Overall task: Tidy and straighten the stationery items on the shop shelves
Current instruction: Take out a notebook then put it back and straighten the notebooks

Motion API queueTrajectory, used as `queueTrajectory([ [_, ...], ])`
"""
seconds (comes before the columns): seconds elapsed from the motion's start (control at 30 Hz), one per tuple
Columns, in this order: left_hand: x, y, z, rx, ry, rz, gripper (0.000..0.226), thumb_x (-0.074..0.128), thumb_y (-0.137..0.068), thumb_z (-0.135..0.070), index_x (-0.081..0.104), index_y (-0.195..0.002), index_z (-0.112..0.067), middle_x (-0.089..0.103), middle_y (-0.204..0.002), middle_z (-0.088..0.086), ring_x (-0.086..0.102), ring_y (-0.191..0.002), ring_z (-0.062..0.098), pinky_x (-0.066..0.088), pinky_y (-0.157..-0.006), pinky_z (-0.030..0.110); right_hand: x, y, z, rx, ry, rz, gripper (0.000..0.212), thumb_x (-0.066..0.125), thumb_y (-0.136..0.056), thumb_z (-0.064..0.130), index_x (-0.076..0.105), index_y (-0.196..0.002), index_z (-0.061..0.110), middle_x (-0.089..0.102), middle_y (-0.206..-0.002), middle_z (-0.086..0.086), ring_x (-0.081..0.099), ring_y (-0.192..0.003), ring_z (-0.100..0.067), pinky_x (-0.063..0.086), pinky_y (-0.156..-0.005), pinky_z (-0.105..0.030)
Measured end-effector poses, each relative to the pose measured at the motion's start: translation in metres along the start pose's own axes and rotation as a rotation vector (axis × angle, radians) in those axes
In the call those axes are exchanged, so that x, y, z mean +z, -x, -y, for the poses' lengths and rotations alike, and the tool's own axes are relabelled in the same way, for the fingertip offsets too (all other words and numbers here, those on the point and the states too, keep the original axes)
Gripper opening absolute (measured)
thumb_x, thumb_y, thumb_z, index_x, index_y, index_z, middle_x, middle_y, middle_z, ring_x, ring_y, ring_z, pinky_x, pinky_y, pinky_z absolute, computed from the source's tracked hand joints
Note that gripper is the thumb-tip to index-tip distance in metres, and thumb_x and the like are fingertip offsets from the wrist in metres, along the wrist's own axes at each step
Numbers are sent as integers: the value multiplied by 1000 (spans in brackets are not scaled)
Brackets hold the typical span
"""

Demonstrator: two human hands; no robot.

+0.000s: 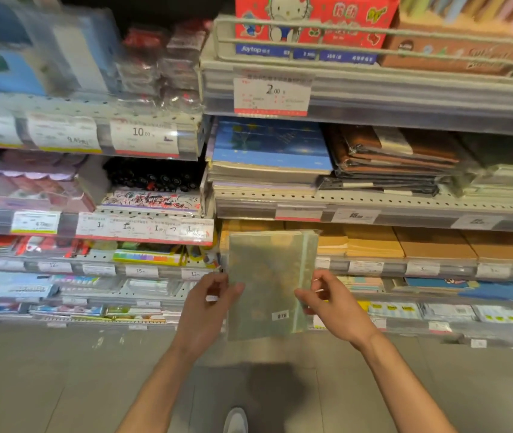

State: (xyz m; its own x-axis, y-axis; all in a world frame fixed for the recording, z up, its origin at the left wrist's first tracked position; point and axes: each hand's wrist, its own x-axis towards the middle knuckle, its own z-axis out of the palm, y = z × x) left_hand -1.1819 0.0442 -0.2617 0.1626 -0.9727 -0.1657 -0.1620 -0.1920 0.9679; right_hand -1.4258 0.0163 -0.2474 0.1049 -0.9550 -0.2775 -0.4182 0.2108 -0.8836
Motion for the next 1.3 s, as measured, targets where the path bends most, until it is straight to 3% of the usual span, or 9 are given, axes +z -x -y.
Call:
queueTrajectory([
  [0.1, -11, 4, -33, 84, 32, -41, 15, 73, -84, -29, 70, -96, -19, 66, -93, 12, 61, -90, 22, 53, -72, 23, -8, 5, 25, -91, 6, -10, 22, 68, -93, 24, 48, -87, 16, 42, -78, -8, 53, -75, -24, 58, -78, -41],
  [0.2, -20, 3, -67, 164, 34, -98, 14, 75, -83, -26, 68, -92, -18, 63, -83, 9, 59, -78, 14, 49, -68, 21, -15, 5, 50, -189, 16, -57, 21, 69, -91, 32, 53, -97, 19, 41, -76, -2, 52, -76, -26, 53, -84, -55],
  [0.3, -23, 3, -96, 238, 77, -139, 13, 75, -83, -18, 67, -92, -12, 53, -71, 6, 50, -66, 10, 44, -64, 19, -22, 7, 74, -258, -25, -118, 19, 71, -89, 32, 55, -98, 24, 42, -76, -1, 52, -75, -22, 55, -76, -56],
  [0.43, -16, 6, -129, 312, 94, -152, 11, 74, -84, -19, 67, -91, -16, 60, -83, 14, 54, -70, 6, 48, -65, 20, -37, 15, 97, -308, -30, -160, 27, 70, -88, 38, 58, -109, 27, 58, -94, -23, 60, -87, -36, 56, -76, -53],
  [0.57, 2, 16, -161, 362, 112, -134, 12, 72, -86, -18, 67, -95, -12, 59, -84, 7, 53, -67, -3, 46, -60, 8, -61, 26, 107, -373, -69, -207, 26, 68, -90, 37, 58, -113, 29, 60, -89, -17, 61, -88, -34, 57, -77, -53],
  [0.67, 21, 24, -178, 421, 70, -132, 13, 73, -86, -24, 69, -95, -16, 66, -89, 11, 59, -72, 5, 48, -64, 10, -86, 37, 109, -398, -94, -245, 24, 68, -90, 37, 59, -112, 33, 67, -94, -7, 66, -88, -22, 59, -80, -44],
  [0.87, 97, 52, -200, 472, 54, -138, 15, 71, -83, -38, 71, -95, -28, 70, -92, 0, 66, -91, 20, 55, -82, 34, -165, 71, 86, -436, -110, -297, 23, 68, -90, 36, 57, -109, 35, 66, -97, -3, 64, -87, -12, 59, -75, -29],
  [1.03, 195, 91, -217, 480, 84, -144, 10, 71, -84, -32, 68, -93, -33, 70, -89, -4, 64, -80, 3, 52, -67, 16, -254, 108, 46, -433, -107, -298, 24, 68, -90, 36, 58, -112, 31, 65, -101, -9, 63, -88, -14, 59, -76, -29],
  [1.3, 307, 105, -242, 468, 37, -52, 20, 72, -84, -36, 70, -99, -24, 70, -93, 0, 64, -88, 18, 51, -71, 19, -364, 138, -4, -398, -127, -374, 26, 69, -87, 40, 59, -109, 29, 68, -101, -11, 65, -91, -25, 59, -79, -40],
])
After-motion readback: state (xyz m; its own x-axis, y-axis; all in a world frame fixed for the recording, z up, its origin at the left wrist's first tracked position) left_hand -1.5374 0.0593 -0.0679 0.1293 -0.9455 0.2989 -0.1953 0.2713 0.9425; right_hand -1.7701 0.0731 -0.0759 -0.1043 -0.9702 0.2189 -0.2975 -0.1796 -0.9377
